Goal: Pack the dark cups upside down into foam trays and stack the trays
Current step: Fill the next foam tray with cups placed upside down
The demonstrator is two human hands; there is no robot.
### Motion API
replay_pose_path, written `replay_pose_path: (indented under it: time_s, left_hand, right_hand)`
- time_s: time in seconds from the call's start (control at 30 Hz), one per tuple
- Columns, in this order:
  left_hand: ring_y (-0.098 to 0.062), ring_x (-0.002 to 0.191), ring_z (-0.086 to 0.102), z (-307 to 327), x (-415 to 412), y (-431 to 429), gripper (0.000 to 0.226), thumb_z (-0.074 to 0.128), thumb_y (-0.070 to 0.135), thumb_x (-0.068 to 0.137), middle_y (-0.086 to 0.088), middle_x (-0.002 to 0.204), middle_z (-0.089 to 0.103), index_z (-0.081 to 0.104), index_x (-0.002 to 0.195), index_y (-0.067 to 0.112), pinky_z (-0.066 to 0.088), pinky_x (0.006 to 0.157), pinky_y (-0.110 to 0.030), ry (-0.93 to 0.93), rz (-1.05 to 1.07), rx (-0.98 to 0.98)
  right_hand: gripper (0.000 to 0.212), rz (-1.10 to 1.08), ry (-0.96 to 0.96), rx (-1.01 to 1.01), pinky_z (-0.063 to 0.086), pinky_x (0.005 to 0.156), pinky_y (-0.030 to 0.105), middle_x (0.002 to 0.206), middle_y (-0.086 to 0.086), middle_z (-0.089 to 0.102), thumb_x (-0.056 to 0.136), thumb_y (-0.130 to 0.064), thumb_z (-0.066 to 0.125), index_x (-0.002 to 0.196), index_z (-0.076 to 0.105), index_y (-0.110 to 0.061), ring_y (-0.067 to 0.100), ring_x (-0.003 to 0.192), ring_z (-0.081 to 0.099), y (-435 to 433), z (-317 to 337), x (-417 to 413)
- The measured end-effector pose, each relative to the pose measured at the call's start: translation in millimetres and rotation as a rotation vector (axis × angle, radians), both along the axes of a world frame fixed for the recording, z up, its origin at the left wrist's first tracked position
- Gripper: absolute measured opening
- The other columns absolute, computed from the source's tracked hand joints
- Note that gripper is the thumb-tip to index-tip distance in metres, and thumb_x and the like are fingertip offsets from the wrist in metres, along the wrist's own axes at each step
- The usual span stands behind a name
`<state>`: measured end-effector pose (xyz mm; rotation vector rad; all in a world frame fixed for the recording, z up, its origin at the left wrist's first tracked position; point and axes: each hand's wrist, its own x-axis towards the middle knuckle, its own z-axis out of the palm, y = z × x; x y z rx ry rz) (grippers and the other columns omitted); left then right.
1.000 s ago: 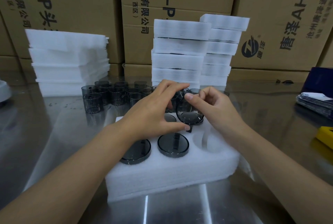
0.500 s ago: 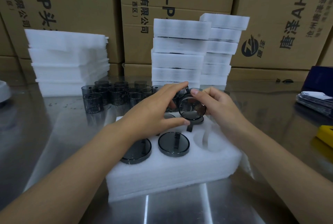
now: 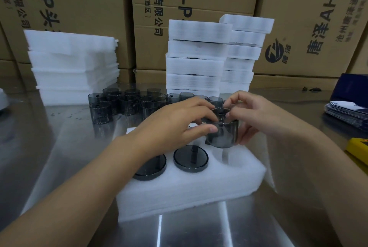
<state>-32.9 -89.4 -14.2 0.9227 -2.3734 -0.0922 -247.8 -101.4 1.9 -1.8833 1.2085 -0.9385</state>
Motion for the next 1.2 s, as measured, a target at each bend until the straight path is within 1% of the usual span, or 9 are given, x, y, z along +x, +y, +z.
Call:
replay_pose_path:
  time_s: [0.1,0.23,0.33,0.5,0.6,0.8,0.97,1.07,1.2]
  left_hand:
    - [0.005,0.088,0.058,0.9,-4.0,5.5,0.018,0.067,0.032,0.086,0.005,0.116,0.062,0.074,0.097,0.020,0.048,0.078,-0.011,0.081,-0.071,0.048]
    - [-0.005,0.093,0.062,2.3,-7.8,11.3,0.017,0.075,0.032,0.079,0.007,0.109,0.063,0.076,0.091,0.020,0.053,0.082,-0.022,0.144,-0.106,0.110]
    - [-0.008,0.095,0.062,1.1,-12.1,16.1,0.020,0.077,0.034,0.076,0.006,0.109,0.062,0.076,0.091,0.021,0.052,0.082,-0.026,0.090,-0.135,0.121]
    - [-0.005,0.096,0.058,-1.8,-14.8,18.7,0.021,0.075,0.039,0.077,0.010,0.110,0.058,0.074,0.092,0.025,0.051,0.082,-0.027,0.009,-0.123,0.142]
    - [-0.005,0.095,0.060,-1.8,-15.0,18.3,0.020,0.077,0.035,0.076,0.008,0.108,0.060,0.074,0.091,0.022,0.053,0.081,-0.026,0.051,-0.138,0.182]
    - [-0.004,0.102,0.062,-2.5,-14.6,13.9,0.018,0.078,0.026,0.078,0.006,0.111,0.067,0.073,0.094,0.020,0.054,0.084,-0.027,0.076,-0.147,0.284]
    - [0.003,0.099,0.063,-3.3,-11.4,9.4,0.016,0.079,0.028,0.076,0.011,0.110,0.070,0.073,0.090,0.027,0.054,0.087,-0.026,0.095,-0.127,0.373]
    - [0.002,0.097,0.064,-5.2,-11.7,8.6,0.022,0.077,0.037,0.077,0.013,0.109,0.070,0.074,0.096,0.028,0.054,0.088,-0.029,0.072,-0.110,0.363]
    - [-0.004,0.097,0.064,-6.7,-15.5,9.5,0.021,0.063,0.043,0.087,0.011,0.105,0.070,0.072,0.103,0.032,0.051,0.089,-0.036,0.029,-0.071,0.355]
  right_hand:
    - [0.013,0.061,0.099,0.014,0.055,0.053,0.030,0.076,-0.001,0.067,0.086,-0.016,0.059,0.098,0.059,-0.020,0.028,0.056,0.068,1.0,2.5,-5.3]
    - [0.033,0.129,0.210,0.031,0.053,0.064,0.033,0.071,-0.003,0.064,0.070,-0.025,0.057,0.103,0.060,-0.023,0.020,0.068,0.067,2.1,6.8,-10.1]
    - [0.036,0.190,0.275,0.049,0.048,0.077,0.040,0.072,-0.001,0.063,0.069,-0.022,0.061,0.105,0.062,-0.022,0.012,0.072,0.060,2.9,8.7,-12.1]
    - [0.028,0.204,0.381,0.082,0.045,0.095,0.047,0.084,0.000,0.068,0.071,-0.030,0.070,0.099,0.071,-0.030,0.017,0.084,0.061,6.5,10.1,-10.8]
    - [0.017,0.176,0.410,0.043,0.048,0.090,0.041,0.086,0.002,0.072,0.078,-0.037,0.070,0.094,0.075,-0.035,0.013,0.081,0.060,8.3,12.0,-10.1]
    - [0.030,0.065,0.484,0.032,0.043,0.069,0.022,0.068,-0.014,0.066,0.067,-0.060,0.061,0.084,0.076,-0.041,-0.005,0.061,0.052,7.9,12.7,-12.7]
    - [0.049,0.083,0.522,0.046,0.048,0.075,0.026,0.091,-0.001,0.071,0.054,-0.074,0.059,0.087,0.075,-0.041,0.001,0.073,0.056,3.1,8.5,-13.6]
    - [0.054,0.085,0.512,0.051,0.047,0.072,0.021,0.089,-0.012,0.070,0.049,-0.075,0.062,0.091,0.073,-0.043,0.000,0.077,0.058,-3.5,4.6,-17.0]
    - [0.081,0.031,0.612,0.112,0.049,0.068,0.019,0.098,-0.013,0.063,0.042,-0.082,0.056,0.110,0.060,-0.040,0.004,0.086,0.063,-12.5,-1.4,-21.8]
